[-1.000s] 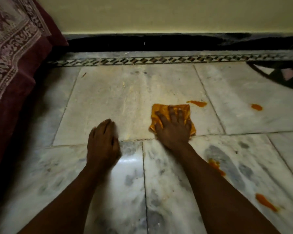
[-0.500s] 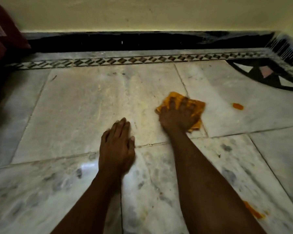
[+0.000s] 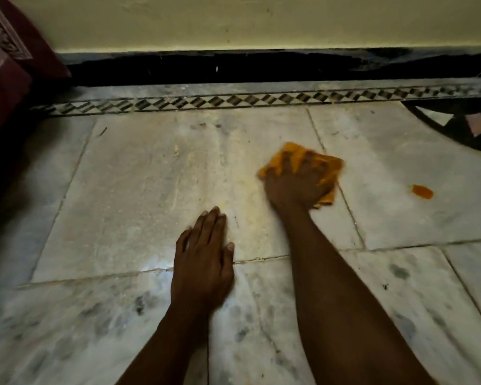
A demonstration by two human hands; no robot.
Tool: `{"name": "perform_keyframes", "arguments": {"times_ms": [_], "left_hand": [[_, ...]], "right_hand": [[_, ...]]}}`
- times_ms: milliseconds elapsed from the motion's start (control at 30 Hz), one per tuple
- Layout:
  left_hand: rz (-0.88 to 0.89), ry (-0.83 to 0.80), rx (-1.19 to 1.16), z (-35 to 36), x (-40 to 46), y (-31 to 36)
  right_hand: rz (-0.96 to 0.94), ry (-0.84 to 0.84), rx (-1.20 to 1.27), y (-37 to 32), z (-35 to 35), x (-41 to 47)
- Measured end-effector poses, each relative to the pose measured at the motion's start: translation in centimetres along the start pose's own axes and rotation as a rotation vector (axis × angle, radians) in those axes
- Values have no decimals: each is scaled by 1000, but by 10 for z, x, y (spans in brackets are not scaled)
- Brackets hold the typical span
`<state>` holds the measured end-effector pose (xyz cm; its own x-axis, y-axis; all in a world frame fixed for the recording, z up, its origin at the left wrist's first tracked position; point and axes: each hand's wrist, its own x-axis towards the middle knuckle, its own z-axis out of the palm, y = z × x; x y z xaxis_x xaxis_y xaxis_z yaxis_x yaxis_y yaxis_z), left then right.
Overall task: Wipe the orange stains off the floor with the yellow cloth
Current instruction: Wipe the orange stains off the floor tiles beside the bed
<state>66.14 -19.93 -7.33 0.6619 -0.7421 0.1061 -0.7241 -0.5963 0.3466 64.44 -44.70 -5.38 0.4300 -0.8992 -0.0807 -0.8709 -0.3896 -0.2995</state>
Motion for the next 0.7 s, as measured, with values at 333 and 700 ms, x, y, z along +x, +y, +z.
{"name": "perform_keyframes", "arguments": {"times_ms": [333, 700], "left_hand": [[-11, 11, -8, 4, -1, -2], [-18, 2, 13, 2, 0, -1]], "right_hand": [[-61, 143, -71, 91, -18, -18], [-765, -170, -27, 11, -2, -42]]}}
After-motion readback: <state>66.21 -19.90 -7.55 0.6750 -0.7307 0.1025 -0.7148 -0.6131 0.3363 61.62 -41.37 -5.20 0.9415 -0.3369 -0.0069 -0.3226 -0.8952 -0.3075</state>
